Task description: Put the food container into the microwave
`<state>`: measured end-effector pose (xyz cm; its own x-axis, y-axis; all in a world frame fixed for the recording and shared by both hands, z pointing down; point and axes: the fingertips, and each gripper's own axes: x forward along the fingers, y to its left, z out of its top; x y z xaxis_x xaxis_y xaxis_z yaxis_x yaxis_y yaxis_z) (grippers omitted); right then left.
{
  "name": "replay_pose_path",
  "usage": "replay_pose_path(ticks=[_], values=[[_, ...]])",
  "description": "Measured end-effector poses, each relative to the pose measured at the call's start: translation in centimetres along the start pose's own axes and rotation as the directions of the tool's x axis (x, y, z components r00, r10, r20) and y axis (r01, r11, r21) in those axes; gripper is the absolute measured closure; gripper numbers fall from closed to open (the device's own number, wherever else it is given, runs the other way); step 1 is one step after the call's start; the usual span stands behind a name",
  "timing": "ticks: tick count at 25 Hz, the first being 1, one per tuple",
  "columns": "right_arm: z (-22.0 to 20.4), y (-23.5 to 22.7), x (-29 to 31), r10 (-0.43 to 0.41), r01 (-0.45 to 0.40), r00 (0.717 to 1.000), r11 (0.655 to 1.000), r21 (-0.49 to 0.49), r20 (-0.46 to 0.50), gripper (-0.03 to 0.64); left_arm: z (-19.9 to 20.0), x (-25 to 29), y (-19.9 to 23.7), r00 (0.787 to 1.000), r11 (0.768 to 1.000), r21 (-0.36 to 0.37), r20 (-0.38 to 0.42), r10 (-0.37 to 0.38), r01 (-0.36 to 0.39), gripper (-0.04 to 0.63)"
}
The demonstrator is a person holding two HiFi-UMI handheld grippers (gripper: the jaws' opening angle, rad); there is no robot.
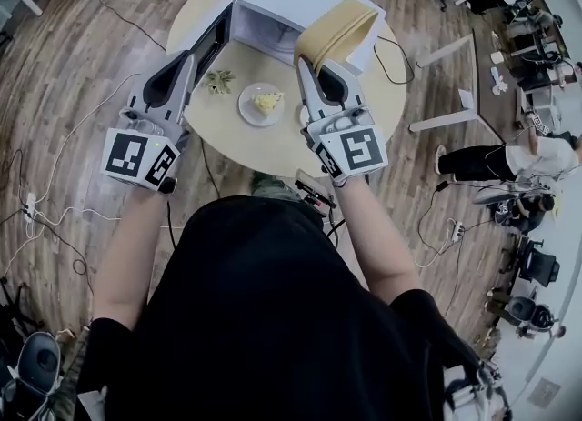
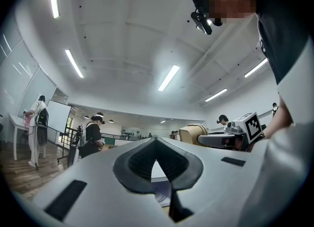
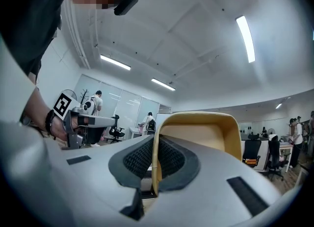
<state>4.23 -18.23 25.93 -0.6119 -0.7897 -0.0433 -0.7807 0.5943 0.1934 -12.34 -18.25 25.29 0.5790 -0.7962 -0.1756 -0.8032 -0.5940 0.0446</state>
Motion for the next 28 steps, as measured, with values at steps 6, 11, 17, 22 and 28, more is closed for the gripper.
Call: replay_pose_path(ticks=[6,11,17,22,28], values=[[-1.4,-1.1,2.7,0.064,-0.065,0.997,0.998,-0.022,-0.042,0.592,-1.2,1.9,0.9,1.0,1.0,-0.026,-0.009,0.015,-0.015,0.577],[-2.4,-0.8,4.7,0.113,-0.116,0.992,0.992,-0.052,-0.061,0.592,-3.1,2.5,1.4,0.999,0.998,-0.055,-0.025,0.031,-0.033,0.577],[-5.9,-0.5,6.3,0.167,-0.187,0.968,0.978,-0.091,-0.187,0.592,-5.3,2.9,1.2,0.998,0.993,-0.103,-0.041,0.045,-0.049,0.577],[-7.9,0.1,8.0,0.231,-0.267,0.942,0.955,-0.128,-0.242,0.592,-6.4,3.2,1.0,0.997,0.992,-0.113,-0.052,0.048,-0.054,0.577],[-10.5,1.8,9.7,0.318,-0.384,0.893,0.907,-0.171,-0.32,0.592,-7.8,3.4,0.5,0.996,0.989,-0.133,-0.078,0.053,-0.063,0.577]])
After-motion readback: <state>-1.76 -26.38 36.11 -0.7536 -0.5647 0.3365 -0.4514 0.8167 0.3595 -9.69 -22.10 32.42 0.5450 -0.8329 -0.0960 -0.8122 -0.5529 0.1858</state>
